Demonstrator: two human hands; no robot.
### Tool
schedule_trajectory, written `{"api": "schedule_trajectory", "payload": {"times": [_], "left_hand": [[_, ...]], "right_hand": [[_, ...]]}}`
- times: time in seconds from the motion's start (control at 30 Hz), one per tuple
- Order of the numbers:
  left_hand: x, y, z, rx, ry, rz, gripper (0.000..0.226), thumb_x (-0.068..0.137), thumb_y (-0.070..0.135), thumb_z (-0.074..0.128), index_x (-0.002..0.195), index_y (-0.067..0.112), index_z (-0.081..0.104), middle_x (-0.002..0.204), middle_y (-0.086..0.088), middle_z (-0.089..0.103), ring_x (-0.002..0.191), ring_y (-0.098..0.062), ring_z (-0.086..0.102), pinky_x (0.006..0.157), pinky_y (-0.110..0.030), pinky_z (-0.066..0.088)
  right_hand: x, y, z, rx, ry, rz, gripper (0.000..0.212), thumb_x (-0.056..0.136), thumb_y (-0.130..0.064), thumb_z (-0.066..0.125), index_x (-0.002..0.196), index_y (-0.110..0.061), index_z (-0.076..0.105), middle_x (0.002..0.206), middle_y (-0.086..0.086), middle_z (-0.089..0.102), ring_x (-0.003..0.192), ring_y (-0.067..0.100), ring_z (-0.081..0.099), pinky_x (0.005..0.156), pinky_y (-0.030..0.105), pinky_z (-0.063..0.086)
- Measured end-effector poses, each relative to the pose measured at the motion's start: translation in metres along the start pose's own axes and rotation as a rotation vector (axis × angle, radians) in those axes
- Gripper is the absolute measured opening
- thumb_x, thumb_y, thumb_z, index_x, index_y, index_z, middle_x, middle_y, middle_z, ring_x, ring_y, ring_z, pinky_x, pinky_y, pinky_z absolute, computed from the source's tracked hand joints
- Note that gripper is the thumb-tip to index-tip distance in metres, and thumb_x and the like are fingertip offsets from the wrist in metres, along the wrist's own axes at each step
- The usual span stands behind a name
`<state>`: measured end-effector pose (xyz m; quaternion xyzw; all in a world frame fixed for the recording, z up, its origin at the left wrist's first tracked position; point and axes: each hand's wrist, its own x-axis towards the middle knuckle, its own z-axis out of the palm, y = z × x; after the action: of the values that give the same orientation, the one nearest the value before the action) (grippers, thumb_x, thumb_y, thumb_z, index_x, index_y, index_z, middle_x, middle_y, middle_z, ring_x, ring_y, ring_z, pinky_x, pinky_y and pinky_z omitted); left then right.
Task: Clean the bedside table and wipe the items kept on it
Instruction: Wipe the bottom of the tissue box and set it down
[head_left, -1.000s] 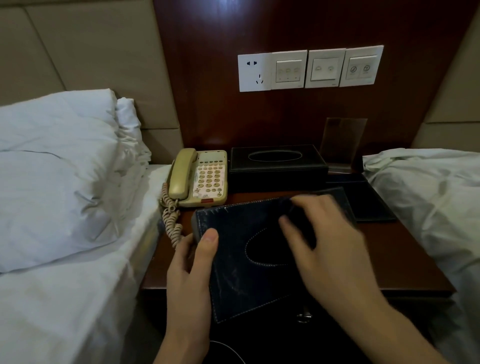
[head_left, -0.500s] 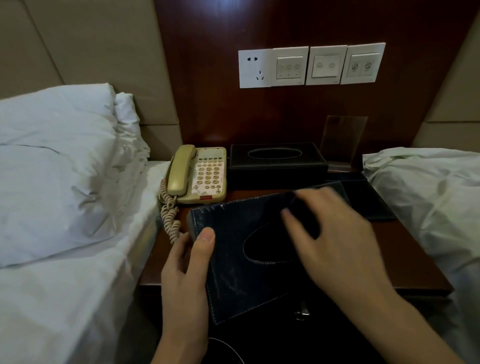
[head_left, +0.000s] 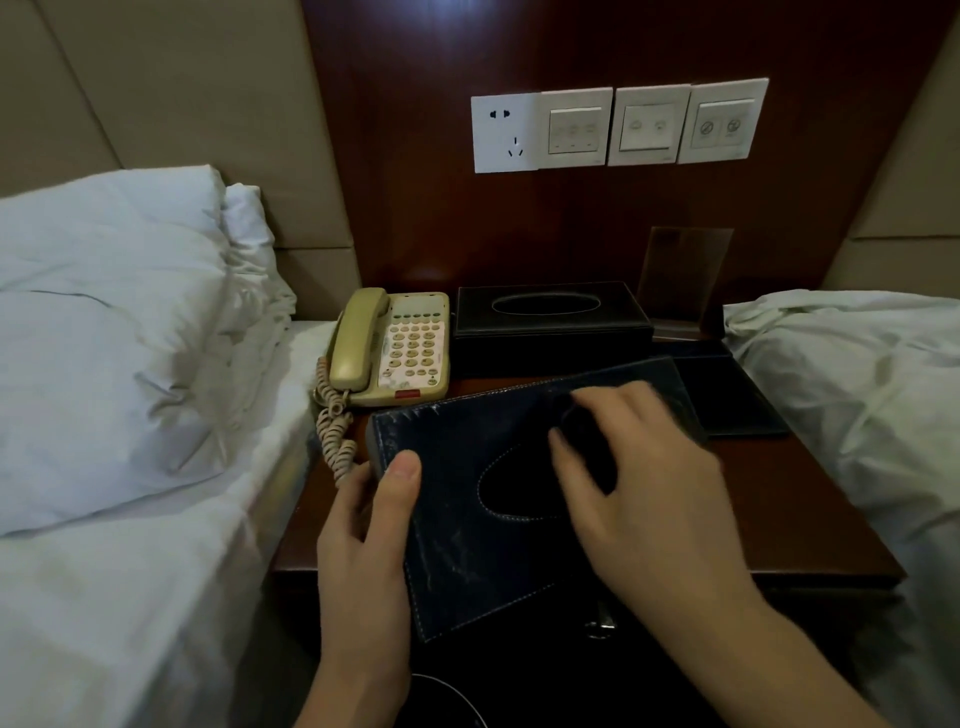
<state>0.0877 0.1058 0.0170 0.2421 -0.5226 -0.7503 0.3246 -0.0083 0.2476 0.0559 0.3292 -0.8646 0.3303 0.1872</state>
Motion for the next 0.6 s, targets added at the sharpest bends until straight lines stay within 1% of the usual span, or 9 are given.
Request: {"api": "schedule_trajectory", "payload": {"times": [0.07,0.1,0.2,0.27,0.33,0.4,0.47,0.53,0.6], "left_hand": [[0.000,0.000,-0.003,0.006,-0.010,-0.003,0.057,0.072,0.050,0.081,0.120,0.019,0.072,0.109,-0.005,0.079,0.097,-0.023,0.076,0.074,-0.035,0.058],[0.000,0.001,-0.005,0.014,-0.016,0.011,0.054,0.075,0.048,0.082,0.120,0.019,0.072,0.110,-0.005,0.079,0.098,-0.024,0.076,0.074,-0.035,0.059],[-0.002,0.003,-0.008,0.049,-0.012,0.065,0.060,0.069,0.057,0.076,0.118,0.023,0.073,0.111,-0.005,0.078,0.100,-0.025,0.076,0.076,-0.038,0.059],[-0.002,0.002,-0.007,0.056,-0.009,0.057,0.057,0.069,0.057,0.082,0.115,0.025,0.074,0.109,-0.004,0.079,0.100,-0.025,0.075,0.080,-0.042,0.056],[-0.001,0.000,-0.004,0.048,-0.013,0.025,0.056,0.069,0.055,0.084,0.115,0.025,0.074,0.108,-0.004,0.079,0.101,-0.025,0.076,0.079,-0.040,0.055],[0.000,-0.003,-0.004,0.051,-0.025,-0.005,0.054,0.070,0.054,0.082,0.116,0.026,0.074,0.110,-0.003,0.078,0.102,-0.024,0.075,0.079,-0.039,0.056],[-0.001,-0.005,-0.003,0.029,-0.019,-0.031,0.055,0.070,0.050,0.085,0.117,0.025,0.073,0.109,-0.002,0.079,0.100,-0.021,0.076,0.074,-0.033,0.057],[-0.003,-0.007,-0.002,-0.008,-0.014,-0.062,0.058,0.066,0.053,0.077,0.116,0.024,0.073,0.106,-0.001,0.079,0.093,-0.018,0.077,0.068,-0.028,0.058],[-0.004,-0.007,0.001,-0.036,-0.005,-0.091,0.057,0.063,0.053,0.071,0.114,0.026,0.073,0.105,-0.001,0.080,0.091,-0.019,0.077,0.070,-0.032,0.057]], "right_hand": [[-0.004,-0.006,0.000,0.038,-0.023,-0.069,0.022,0.090,-0.038,0.056,0.110,-0.030,0.058,0.100,-0.014,0.052,0.082,0.004,0.057,0.065,0.020,0.048],[-0.001,0.001,-0.003,0.042,-0.011,-0.060,0.022,0.090,-0.038,0.057,0.111,-0.030,0.059,0.099,-0.014,0.053,0.080,0.002,0.056,0.065,0.017,0.047],[0.012,0.030,-0.013,0.019,0.071,0.098,0.024,0.092,-0.038,0.057,0.113,-0.027,0.060,0.095,-0.013,0.050,0.078,0.004,0.052,0.062,0.009,0.035],[0.014,0.029,-0.011,0.008,0.089,0.121,0.023,0.093,-0.038,0.057,0.113,-0.027,0.059,0.095,-0.011,0.051,0.080,0.007,0.054,0.061,0.009,0.033],[0.007,0.008,-0.005,0.052,0.042,0.003,0.024,0.093,-0.039,0.055,0.115,-0.030,0.059,0.101,-0.013,0.052,0.083,0.004,0.055,0.064,0.011,0.040],[0.004,-0.002,-0.003,0.110,-0.005,-0.080,0.025,0.093,-0.041,0.053,0.116,-0.032,0.059,0.103,-0.016,0.052,0.085,0.003,0.057,0.068,0.018,0.047],[0.009,0.013,-0.005,0.091,-0.015,-0.022,0.028,0.093,-0.042,0.054,0.119,-0.031,0.059,0.103,-0.015,0.052,0.087,0.002,0.056,0.069,0.016,0.045],[0.015,0.030,-0.010,0.030,0.035,0.073,0.029,0.094,-0.041,0.054,0.120,-0.029,0.059,0.100,-0.014,0.051,0.084,0.003,0.054,0.065,0.010,0.038],[0.013,0.026,-0.008,0.004,0.039,0.086,0.029,0.093,-0.041,0.054,0.120,-0.030,0.058,0.101,-0.014,0.049,0.082,0.002,0.051,0.063,0.010,0.037]]}}
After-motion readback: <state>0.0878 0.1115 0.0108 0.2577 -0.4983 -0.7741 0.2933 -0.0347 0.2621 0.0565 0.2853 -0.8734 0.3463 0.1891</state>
